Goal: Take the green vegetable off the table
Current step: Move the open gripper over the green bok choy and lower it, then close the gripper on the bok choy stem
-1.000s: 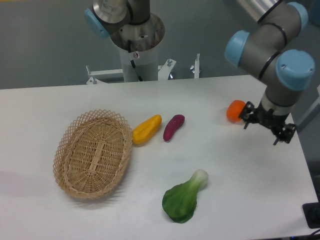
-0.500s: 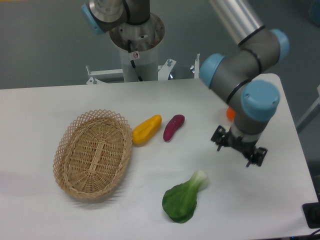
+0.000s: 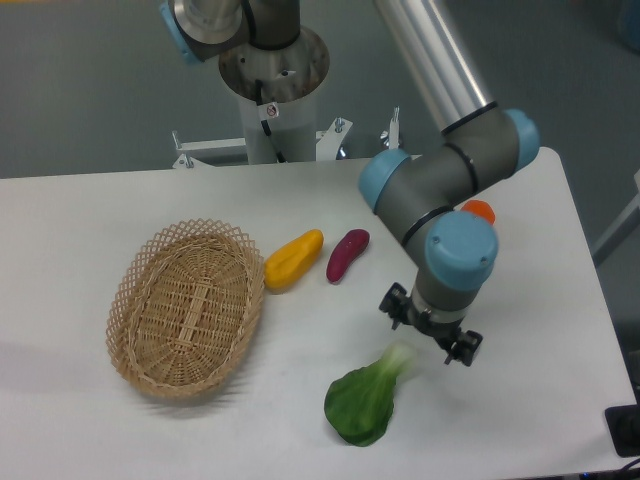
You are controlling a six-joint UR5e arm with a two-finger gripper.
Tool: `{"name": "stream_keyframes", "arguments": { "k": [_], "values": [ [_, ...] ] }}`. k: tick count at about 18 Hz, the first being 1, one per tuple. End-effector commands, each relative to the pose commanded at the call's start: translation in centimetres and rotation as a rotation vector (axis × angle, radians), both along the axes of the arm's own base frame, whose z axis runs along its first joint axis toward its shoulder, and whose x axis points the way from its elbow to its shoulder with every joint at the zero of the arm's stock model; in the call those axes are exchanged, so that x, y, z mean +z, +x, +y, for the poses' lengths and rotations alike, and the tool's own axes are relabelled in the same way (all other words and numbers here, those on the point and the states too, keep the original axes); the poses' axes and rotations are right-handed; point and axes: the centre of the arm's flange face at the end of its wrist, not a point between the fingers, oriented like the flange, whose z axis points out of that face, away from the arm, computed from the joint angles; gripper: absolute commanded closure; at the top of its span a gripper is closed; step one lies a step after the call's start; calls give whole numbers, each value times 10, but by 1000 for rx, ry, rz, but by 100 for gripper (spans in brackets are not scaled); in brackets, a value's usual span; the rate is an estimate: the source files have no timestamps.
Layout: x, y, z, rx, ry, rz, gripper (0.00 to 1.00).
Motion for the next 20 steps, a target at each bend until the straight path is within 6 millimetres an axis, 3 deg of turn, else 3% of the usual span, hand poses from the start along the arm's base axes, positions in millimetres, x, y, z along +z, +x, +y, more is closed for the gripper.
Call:
{"name": "stream_keyframes", "arguments": {
  "k": [19,20],
  "values": [
    [-45,17,25,-4,14,28,0],
    [-46,17,25,-7,12,25,5]
  ]
}}
